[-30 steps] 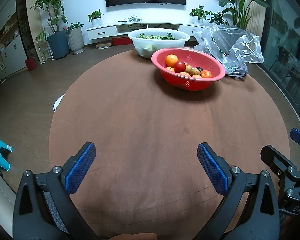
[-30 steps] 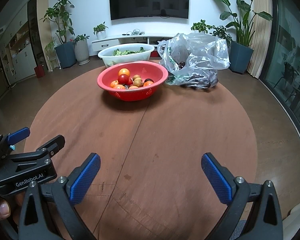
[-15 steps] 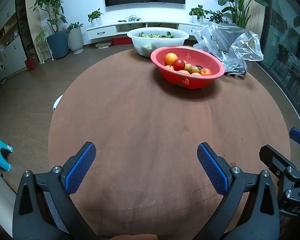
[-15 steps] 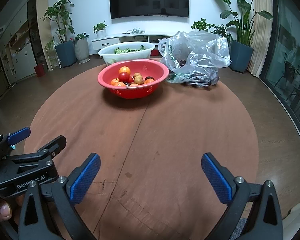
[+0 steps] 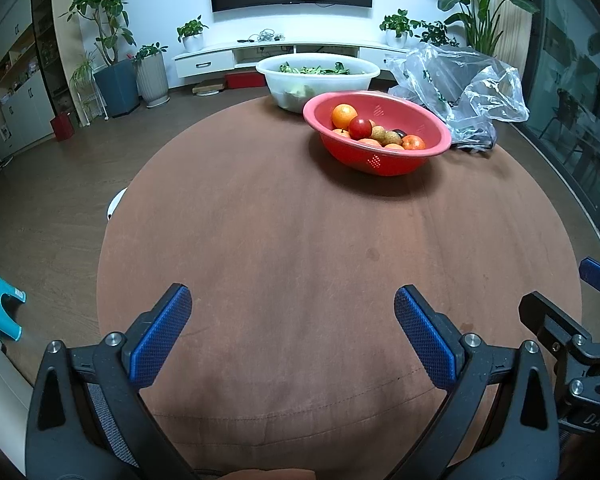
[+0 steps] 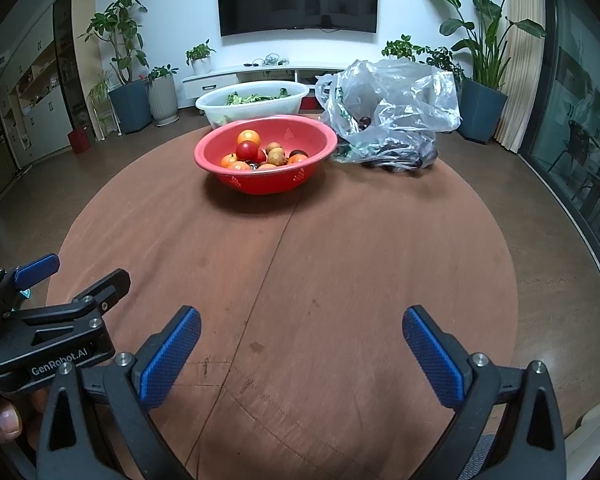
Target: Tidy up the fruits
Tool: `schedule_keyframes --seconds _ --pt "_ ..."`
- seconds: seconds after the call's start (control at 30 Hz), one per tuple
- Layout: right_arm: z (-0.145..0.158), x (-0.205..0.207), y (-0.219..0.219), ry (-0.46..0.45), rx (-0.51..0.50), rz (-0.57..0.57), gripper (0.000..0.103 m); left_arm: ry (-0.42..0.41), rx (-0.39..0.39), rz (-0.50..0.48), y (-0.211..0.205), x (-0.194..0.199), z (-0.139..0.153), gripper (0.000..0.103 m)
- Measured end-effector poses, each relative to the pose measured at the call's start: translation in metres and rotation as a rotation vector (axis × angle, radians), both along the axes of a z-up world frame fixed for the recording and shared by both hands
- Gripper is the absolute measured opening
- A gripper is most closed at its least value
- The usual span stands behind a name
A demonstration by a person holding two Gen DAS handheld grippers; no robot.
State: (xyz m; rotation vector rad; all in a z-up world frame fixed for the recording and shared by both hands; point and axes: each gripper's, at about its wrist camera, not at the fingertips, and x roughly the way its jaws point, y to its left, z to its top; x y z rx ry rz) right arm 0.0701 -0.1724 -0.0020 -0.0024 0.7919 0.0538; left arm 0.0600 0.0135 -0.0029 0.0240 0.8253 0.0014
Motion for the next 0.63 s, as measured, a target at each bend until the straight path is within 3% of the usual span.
schedule_keyframes --seconds 0.63 --pt "-0.0070 -0.0010 -0.0025 0.021 0.004 -0.009 0.103 -0.009 0.022 0.017 -0.0042 0.0024 -0.0061 0.103"
